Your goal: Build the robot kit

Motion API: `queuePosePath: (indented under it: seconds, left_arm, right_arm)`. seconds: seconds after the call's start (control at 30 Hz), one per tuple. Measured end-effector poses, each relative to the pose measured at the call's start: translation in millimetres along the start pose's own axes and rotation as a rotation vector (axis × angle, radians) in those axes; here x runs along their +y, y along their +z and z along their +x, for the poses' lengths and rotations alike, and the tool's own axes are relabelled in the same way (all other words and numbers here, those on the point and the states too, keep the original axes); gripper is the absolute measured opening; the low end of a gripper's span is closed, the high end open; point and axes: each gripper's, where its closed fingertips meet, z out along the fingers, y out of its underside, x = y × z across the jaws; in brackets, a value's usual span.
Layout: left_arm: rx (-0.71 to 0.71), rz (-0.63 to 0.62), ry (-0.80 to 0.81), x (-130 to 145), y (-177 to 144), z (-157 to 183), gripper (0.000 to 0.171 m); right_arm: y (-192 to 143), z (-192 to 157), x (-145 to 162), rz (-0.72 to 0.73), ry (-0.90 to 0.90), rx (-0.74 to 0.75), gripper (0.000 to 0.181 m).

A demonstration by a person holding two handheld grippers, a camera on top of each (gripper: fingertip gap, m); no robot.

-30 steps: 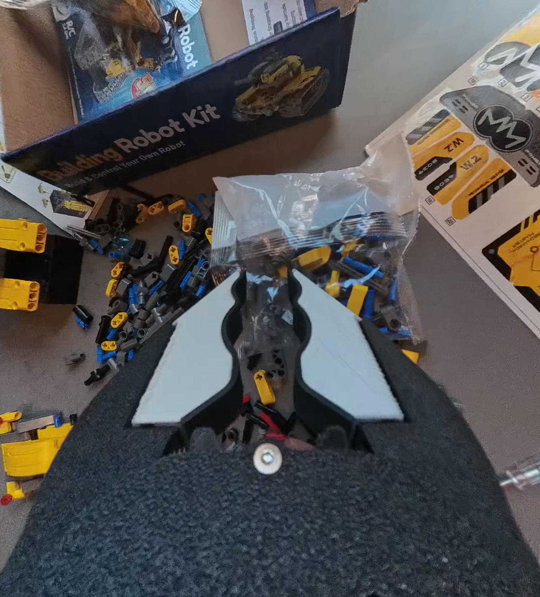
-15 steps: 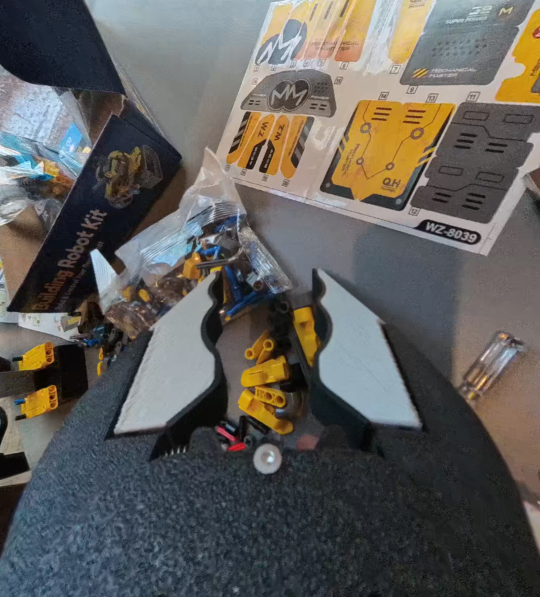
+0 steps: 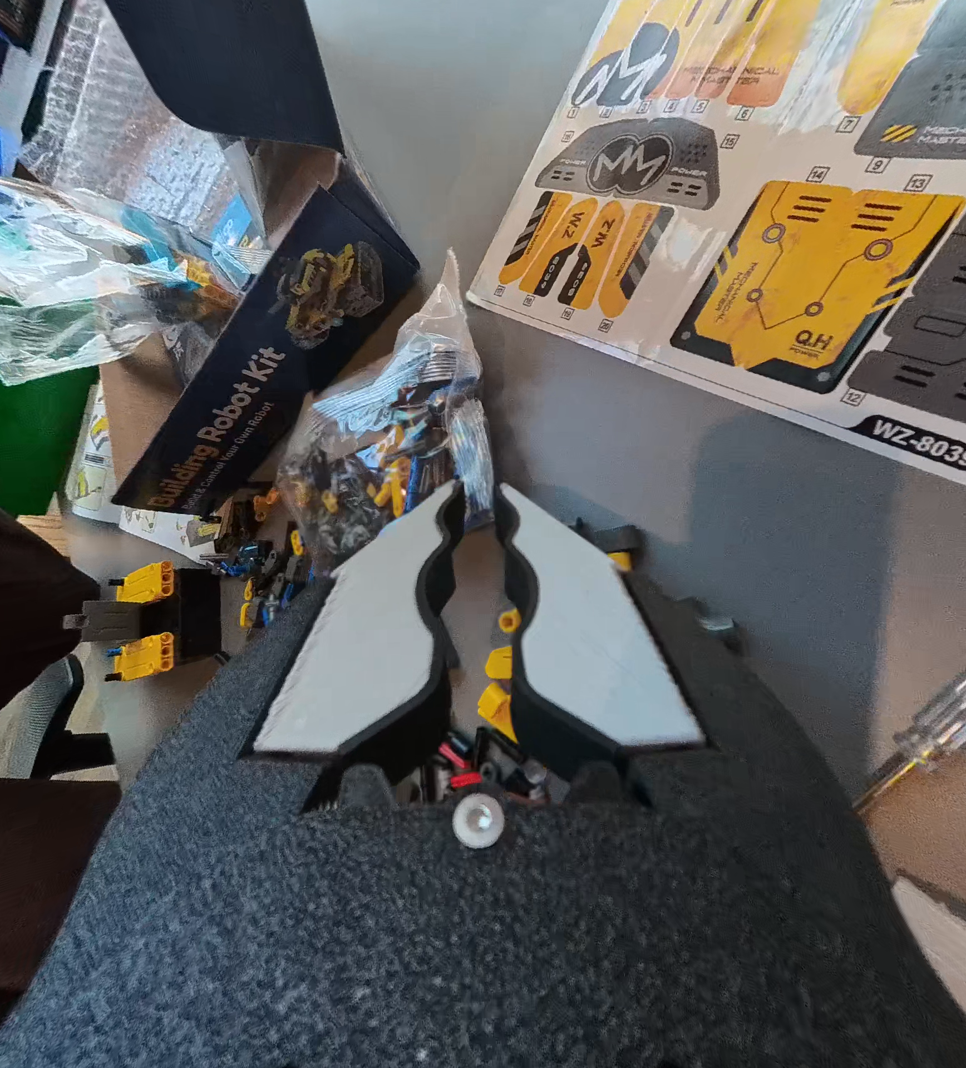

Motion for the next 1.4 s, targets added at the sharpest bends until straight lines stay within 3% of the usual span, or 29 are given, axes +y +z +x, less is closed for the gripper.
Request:
queuePosePath:
  seconds: [0.4,0.8,1.4]
  left_arm:
    - [0.001,-0.007,0.004,1.1,1.5,1.1,0.043]
    - [-0.001,-0.003,0.0,0.3,0.4,0.3,0.042]
    - [0.0,-0.007,0.008,1.1,0.5,1.2,0.041]
  right_arm:
    - [-26.8,-44.9,-22.6,0.083,-0.212,0.002,0.0]
    - [-37.9,-61.0,-26.8,0.092,-0.284,0.033,0.001]
    - [-61.8,-56.9,-40.7,0.176,-0.328,0.092,0.001]
